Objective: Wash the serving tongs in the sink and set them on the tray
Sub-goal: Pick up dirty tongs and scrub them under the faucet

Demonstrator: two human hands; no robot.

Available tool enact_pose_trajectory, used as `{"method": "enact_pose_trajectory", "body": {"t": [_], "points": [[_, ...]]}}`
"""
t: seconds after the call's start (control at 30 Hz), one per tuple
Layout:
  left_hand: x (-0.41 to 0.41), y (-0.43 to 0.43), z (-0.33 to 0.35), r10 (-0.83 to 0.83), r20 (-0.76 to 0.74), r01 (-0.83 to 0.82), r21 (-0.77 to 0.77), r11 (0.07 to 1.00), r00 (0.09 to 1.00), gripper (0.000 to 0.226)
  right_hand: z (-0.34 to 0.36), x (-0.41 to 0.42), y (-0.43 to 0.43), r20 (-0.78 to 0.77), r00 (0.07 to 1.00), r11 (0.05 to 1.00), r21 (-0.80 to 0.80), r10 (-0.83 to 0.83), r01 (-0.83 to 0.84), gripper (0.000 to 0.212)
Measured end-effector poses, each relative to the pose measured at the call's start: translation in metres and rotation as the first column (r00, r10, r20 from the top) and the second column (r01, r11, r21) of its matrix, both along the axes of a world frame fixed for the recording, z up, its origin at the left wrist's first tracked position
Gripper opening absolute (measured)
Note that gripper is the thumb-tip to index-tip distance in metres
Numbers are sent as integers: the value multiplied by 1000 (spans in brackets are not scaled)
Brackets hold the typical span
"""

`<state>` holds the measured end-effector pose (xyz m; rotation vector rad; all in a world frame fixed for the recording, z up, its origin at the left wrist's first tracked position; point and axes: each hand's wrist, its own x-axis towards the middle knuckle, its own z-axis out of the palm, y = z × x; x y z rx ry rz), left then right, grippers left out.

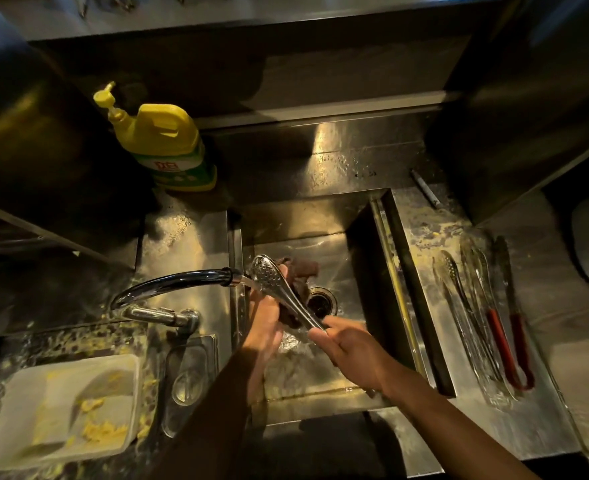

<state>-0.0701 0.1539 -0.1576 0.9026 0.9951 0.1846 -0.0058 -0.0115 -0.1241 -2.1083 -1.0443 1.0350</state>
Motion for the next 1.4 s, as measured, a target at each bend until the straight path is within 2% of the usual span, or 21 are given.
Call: {"method": "enact_pose_trajectory", "body": {"t": [0.03, 0.07, 0.17, 0.27, 0.33, 0.4, 0.53, 0.6, 0.7, 0.73, 0.77, 0.8, 0.9, 0.97, 1.07, 1.17, 1.27, 1.33, 1.4], "points": [[0, 1, 0, -5, 50, 7, -47, 999, 999, 55, 0, -1, 2, -10, 1000, 1000, 12, -8, 9, 59], [0, 1, 3, 15, 81, -10, -56, 998, 997, 55, -1, -2, 3, -14, 1000, 1000, 22, -16, 17, 58], [6, 8, -4, 120, -38, -118, 48, 992, 992, 26, -3, -3, 1, 14, 1000, 999, 38, -7, 6, 60], [5, 8, -13, 189, -149, -178, 87, 980, 971, 34, 3, 1, 0, 87, 996, 999, 20, 29, -31, 62], [10, 2, 0, 266, -148, -273, -34, 961, 953, 38, 9, 2, 3, 74, 996, 999, 26, 39, -41, 64], [14, -6, 10, 254, -91, -267, -185, 946, 963, 40, 12, 1, 8, 54, 997, 998, 36, 51, -53, 61], [-3, -11, -8, 322, 148, -277, -261, 925, 935, 35, 10, 5, 22, -91, 994, 998, -4, -57, 56, 53], [-8, -7, -10, 288, 249, -215, -281, 935, 925, 36, 7, 5, 28, -148, 984, 995, -16, -104, 103, 55], [3, -9, -4, 288, 128, -221, -380, 898, 949, 44, 5, -2, 38, -159, 975, 987, 20, -154, 159, 50], [6, -14, -4, 245, 84, -196, -378, 905, 966, 54, 4, -3, 41, -133, 978, 985, 38, -163, 169, 49], [8, -17, -6, 206, 35, -181, -349, 919, 978, 65, 4, -3, 43, -106, 979, 983, 47, -172, 178, 51], [6, -18, -7, 192, 4, -181, -313, 932, 981, 65, 3, -3, 44, -93, 981, 984, 36, -173, 177, 54], [3, -13, -9, 73, -56, -83, -187, 979, 996, 36, 2, -5, 33, -148, 978, 989, -9, -150, 150, 49], [3, -7, -7, 28, -73, -39, -143, 989, 997, 34, 2, -3, 26, -190, 971, 990, -35, -143, 139, 46], [3, -4, -11, 77, -46, -84, -173, 981, 996, 56, 3, 11, 24, -118, 989, 995, -57, -85, 79, 46], [0, 2, -19, 141, -50, -148, -187, 971, 989, 44, 5, 28, 19, -130, 990, 994, -106, -44, 30, 48], [-7, 17, -21, 150, -86, -154, -45, 987, 985, 29, 6, 39, -1, -115, 993, 984, -171, 22, -42, 51], [-11, 25, -15, 43, -108, -33, 97, 995, 993, 19, 6, 46, -12, -74, 994, 978, -183, 86, -98, 50], [-15, 28, -14, -118, -182, 167, 283, 944, 976, 15, 6, 53, -16, -20, 990, 971, -193, 141, -142, 50]]}}
